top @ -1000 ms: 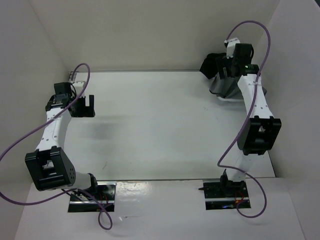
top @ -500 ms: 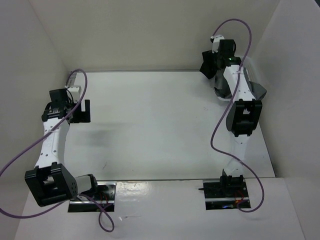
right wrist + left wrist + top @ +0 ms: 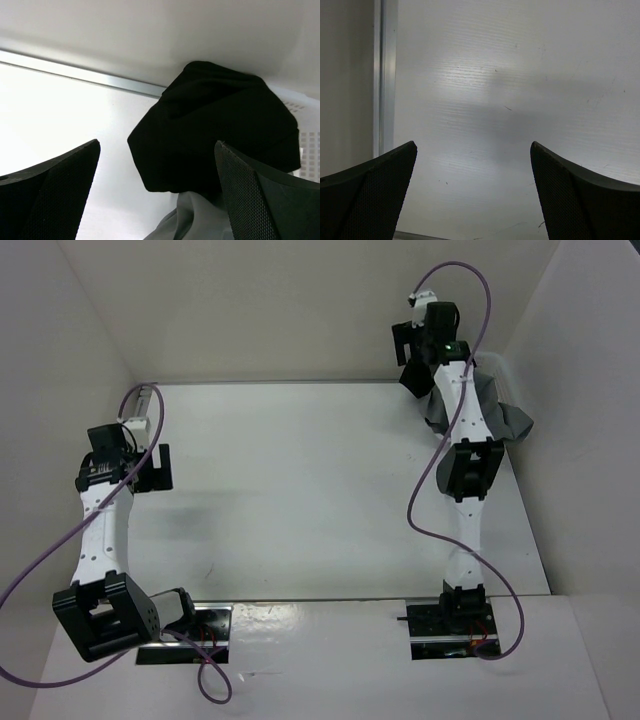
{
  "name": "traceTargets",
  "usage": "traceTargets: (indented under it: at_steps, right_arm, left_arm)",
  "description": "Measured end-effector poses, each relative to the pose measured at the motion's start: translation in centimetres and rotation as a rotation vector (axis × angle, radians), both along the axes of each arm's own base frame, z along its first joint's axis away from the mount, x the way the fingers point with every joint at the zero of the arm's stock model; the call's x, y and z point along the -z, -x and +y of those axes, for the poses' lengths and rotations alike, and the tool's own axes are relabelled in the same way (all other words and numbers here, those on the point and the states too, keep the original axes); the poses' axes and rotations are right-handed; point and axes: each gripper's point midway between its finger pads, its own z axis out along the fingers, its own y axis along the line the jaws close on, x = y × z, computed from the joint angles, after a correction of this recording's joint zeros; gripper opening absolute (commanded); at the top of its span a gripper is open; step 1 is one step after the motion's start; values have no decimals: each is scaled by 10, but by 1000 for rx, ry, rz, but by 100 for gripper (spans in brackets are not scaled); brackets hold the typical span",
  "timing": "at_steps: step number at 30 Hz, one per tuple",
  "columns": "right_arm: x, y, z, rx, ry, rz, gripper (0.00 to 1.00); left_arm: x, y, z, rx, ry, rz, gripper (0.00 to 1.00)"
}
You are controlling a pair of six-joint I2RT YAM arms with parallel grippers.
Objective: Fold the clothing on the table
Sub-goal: Grab the skirt from the pile
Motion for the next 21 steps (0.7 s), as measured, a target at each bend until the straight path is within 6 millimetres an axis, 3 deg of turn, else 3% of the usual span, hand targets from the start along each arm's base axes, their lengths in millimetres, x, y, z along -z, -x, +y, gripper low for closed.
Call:
traceTargets:
  at_steps: [3, 11, 15, 21]
  right_arm:
    - [13, -4, 2, -2, 1, 19, 99]
    - [77, -8, 9, 11, 31, 136, 99]
    - [88, -9, 10, 23, 46, 153, 99]
    - [83, -11, 4, 56, 64, 137, 99]
  left_arm:
    - [2, 2, -1, -1, 4, 11, 100]
    - [4, 3, -1, 2, 5, 18, 100]
    - [4, 4, 1, -3, 5, 20, 100]
    - [4, 5, 4, -16, 5, 20, 100]
